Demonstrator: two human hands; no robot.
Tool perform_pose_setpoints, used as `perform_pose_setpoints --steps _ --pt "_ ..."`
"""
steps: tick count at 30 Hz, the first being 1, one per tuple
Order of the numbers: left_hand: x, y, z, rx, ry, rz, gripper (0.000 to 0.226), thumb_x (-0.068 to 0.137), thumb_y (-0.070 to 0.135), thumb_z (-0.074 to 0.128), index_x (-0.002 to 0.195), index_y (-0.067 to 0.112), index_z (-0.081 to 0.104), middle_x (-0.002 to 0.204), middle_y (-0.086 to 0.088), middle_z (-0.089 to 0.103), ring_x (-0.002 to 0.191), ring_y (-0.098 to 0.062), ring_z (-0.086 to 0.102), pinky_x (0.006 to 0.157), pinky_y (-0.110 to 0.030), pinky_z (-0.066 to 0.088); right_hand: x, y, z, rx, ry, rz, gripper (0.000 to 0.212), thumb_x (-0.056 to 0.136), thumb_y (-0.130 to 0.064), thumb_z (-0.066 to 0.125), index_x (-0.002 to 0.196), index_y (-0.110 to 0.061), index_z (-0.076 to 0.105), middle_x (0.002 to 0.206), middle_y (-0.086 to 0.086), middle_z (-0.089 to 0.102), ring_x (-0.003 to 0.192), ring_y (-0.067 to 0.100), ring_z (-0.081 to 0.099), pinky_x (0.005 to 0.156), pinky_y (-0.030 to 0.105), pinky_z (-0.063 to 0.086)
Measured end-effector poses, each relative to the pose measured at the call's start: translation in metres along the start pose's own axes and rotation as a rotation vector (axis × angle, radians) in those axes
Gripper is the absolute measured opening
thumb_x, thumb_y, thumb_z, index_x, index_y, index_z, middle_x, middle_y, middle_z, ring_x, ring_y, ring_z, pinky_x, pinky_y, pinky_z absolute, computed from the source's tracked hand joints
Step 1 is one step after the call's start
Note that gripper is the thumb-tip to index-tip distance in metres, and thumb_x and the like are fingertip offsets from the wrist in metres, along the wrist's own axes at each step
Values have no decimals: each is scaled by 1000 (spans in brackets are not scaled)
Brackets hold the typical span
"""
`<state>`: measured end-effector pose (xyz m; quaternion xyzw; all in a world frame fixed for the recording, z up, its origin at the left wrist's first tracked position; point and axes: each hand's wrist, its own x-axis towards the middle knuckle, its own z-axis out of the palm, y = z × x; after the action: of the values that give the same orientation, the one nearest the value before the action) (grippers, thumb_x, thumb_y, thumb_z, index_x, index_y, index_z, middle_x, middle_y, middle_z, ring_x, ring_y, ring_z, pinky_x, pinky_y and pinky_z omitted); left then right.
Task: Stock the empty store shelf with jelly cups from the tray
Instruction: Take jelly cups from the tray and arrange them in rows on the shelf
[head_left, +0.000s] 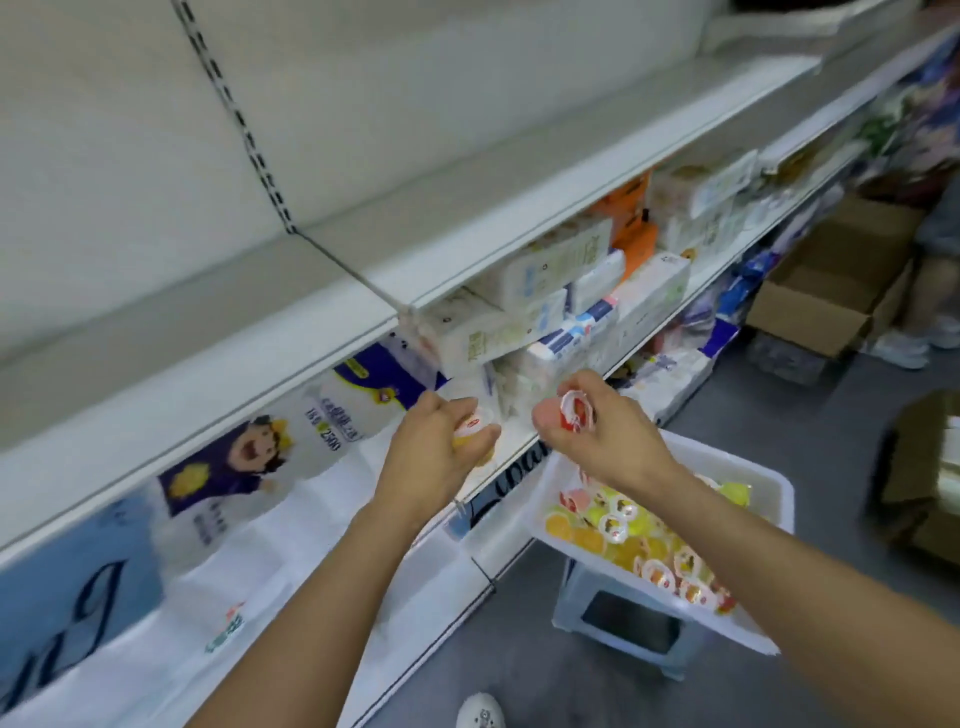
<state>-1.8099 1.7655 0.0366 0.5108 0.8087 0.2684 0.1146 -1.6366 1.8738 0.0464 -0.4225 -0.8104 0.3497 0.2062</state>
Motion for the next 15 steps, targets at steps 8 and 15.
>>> perform_pose_setpoints --steps 8,15 --pt "-51 -22 -142 -10 283 -88 52 74 50 75 120 29 63 106 7 52 92 -8 52 77 -22 40 7 -137 26 43 -51 -244 42 74 -56 63 110 -38 49 99 -10 63 91 14 61 83 40 52" --pt "-92 -83 -262 22 478 -175 51 72 47 78 117 30 63 105 10 54 93 -6 54 83 -21 41 22 -264 98 65 -137 -395 43 74 -49 69 105 -32 45 92 -11 61 84 15 63 76 38 53"
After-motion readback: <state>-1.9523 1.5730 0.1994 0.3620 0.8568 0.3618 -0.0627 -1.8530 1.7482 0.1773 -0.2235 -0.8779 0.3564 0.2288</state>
